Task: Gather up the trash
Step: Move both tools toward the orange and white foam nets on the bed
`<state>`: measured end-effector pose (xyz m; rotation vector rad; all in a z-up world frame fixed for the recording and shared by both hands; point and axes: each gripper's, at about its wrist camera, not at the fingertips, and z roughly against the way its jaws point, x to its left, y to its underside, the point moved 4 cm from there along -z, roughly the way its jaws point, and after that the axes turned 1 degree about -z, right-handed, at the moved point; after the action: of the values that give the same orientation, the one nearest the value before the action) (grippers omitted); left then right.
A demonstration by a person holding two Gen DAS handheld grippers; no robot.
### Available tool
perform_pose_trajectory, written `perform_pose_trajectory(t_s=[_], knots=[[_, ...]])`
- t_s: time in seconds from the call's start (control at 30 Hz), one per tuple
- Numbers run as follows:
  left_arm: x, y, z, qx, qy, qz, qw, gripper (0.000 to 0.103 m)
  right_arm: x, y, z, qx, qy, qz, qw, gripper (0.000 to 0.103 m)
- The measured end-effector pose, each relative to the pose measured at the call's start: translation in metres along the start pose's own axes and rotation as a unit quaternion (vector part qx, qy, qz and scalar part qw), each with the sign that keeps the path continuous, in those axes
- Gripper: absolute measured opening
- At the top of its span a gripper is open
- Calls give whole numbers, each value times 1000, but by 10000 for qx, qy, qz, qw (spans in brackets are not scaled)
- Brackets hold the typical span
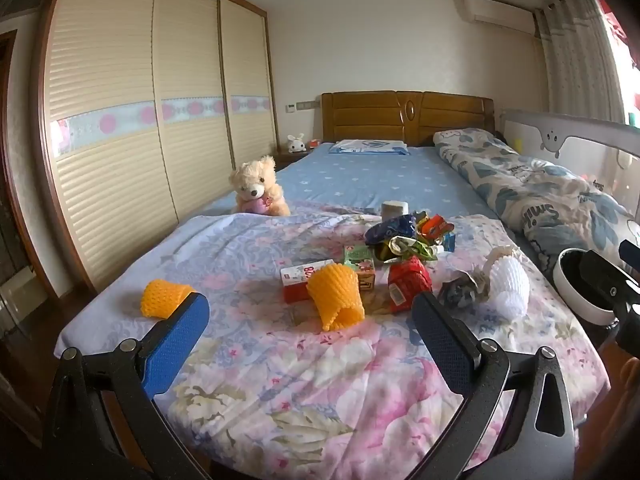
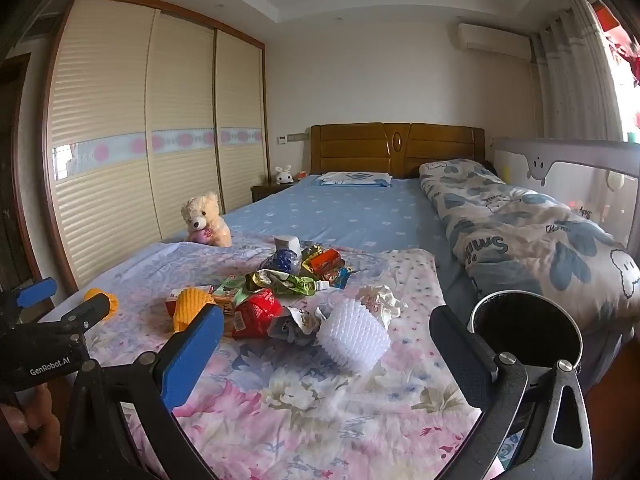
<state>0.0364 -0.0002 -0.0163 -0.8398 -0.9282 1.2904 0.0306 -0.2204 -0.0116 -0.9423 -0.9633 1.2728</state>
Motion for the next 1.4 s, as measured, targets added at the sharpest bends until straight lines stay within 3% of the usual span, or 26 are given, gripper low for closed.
perform_pose_trajectory(t_s=[0.97, 1.4], knots=[[0, 1, 0, 8, -12, -8, 10000, 103, 2, 2, -1, 43, -13, -24, 10000, 103], [-3, 13, -19, 377, 93, 23, 9992, 103, -2, 7, -10, 338, -121, -180, 9992, 103]])
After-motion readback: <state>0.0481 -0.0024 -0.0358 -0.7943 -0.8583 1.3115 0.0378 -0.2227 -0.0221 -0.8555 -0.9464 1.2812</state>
